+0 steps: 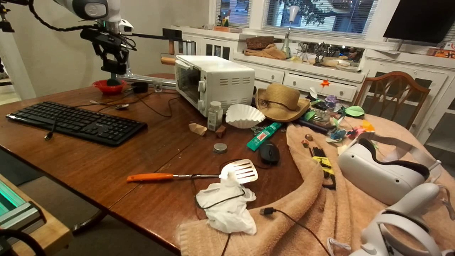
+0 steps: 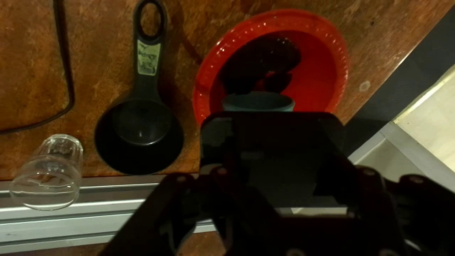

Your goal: Pick up the blue scooper from the rack on the left and use it to stir the contents of the red bowl

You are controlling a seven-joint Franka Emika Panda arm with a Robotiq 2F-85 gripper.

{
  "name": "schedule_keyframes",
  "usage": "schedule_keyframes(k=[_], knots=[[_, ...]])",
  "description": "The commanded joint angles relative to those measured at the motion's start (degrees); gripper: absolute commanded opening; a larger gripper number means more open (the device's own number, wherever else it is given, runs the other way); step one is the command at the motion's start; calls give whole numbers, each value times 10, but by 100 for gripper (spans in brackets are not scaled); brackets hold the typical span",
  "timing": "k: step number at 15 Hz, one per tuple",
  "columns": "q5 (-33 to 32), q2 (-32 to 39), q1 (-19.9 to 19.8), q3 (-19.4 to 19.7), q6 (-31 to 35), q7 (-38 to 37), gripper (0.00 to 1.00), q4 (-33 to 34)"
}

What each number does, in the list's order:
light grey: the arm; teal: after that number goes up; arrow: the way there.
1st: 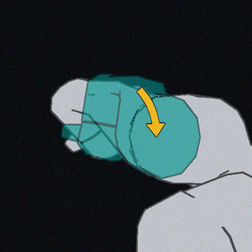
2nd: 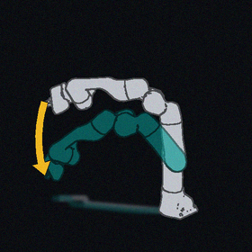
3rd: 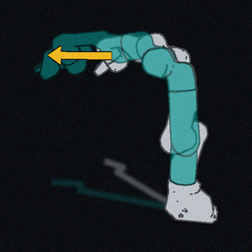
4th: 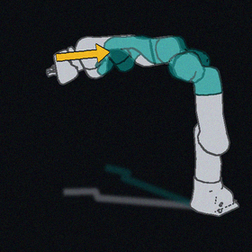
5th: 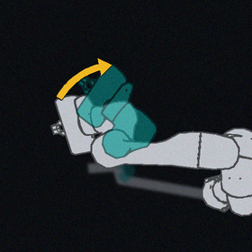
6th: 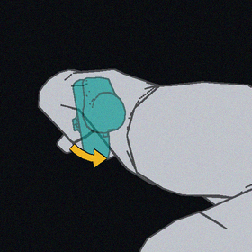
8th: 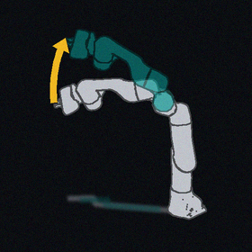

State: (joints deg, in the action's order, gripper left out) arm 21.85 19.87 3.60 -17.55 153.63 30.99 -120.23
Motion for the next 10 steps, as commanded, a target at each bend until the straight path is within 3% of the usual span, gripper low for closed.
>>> schedule_keyframes(k=[1,6,10], knots=[[-76,-23,14,22,-19,-65,35,-13],[-128,-38,22,27,-87,-113,35,-4],[-82,-39,15,4,-139,-82,35,10]])
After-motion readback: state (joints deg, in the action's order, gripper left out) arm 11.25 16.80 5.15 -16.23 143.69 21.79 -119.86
